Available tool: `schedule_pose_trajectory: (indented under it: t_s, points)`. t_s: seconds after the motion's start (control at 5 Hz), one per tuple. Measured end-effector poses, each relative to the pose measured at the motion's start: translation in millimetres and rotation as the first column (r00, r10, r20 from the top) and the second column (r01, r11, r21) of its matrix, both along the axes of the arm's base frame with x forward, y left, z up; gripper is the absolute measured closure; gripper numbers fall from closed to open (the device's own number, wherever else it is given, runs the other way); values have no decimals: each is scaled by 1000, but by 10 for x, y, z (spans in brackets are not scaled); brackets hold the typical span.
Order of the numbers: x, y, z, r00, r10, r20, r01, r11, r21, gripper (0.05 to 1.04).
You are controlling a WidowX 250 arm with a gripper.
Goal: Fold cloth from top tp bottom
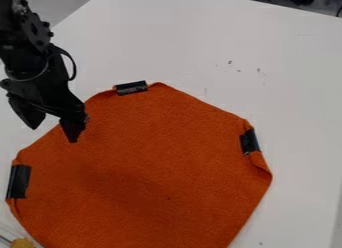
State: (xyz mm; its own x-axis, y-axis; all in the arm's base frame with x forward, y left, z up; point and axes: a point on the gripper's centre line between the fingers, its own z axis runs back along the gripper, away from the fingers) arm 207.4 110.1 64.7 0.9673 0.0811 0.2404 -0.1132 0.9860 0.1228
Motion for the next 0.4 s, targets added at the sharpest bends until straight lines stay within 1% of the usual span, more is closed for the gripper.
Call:
schedule_pose_trajectory:
  t_s: [0.2,0.4]
  points:
    - [-15,-17,-44,1000,-3,-15,3,1000,-11,83]
    - [87,5,-90,998,-61,-26,60,998,-22,83]
